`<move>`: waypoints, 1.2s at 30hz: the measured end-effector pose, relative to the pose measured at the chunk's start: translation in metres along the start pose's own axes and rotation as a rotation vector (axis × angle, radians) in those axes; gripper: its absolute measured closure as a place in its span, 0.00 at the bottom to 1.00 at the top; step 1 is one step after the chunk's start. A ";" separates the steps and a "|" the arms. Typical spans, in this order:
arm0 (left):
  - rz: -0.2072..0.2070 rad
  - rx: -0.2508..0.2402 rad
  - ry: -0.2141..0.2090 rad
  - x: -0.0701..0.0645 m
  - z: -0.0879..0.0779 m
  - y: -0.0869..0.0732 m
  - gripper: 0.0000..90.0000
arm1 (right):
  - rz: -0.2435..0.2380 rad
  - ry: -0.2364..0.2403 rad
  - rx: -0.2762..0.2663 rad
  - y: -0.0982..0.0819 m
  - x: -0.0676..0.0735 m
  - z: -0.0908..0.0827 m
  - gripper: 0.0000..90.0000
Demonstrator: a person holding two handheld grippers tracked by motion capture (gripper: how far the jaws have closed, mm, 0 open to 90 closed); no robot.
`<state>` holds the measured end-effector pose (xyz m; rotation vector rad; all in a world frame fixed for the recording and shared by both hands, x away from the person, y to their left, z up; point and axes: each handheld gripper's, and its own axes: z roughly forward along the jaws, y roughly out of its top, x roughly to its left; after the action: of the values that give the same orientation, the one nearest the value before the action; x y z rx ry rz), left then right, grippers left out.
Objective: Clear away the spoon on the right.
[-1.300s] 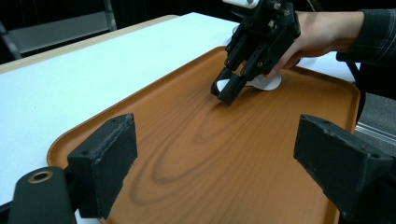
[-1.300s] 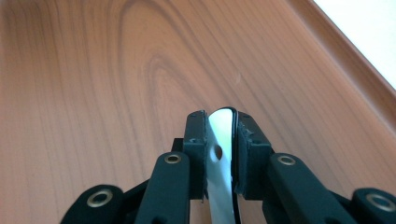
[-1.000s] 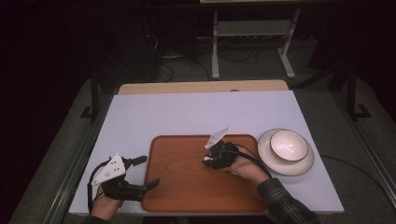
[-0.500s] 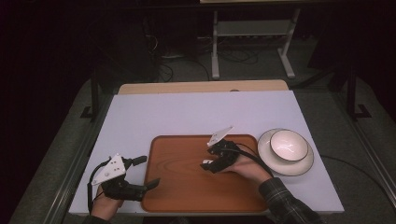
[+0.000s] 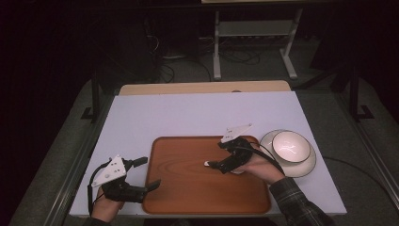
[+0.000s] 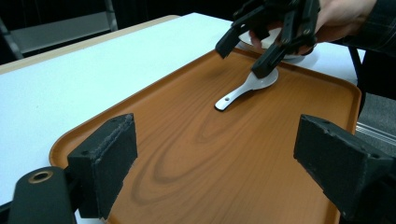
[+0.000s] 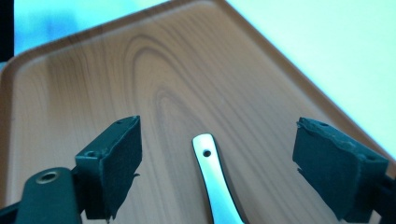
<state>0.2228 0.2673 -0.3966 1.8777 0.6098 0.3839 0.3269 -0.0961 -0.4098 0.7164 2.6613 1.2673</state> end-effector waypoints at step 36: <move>-0.001 0.008 -0.002 0.000 0.001 0.000 0.14 | 0.072 -0.138 -0.274 -0.055 0.003 -0.127 0.14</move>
<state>0.2232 0.2664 -0.3974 1.8854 0.6119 0.3794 0.2668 -0.2142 -0.3688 0.8290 2.3124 1.5020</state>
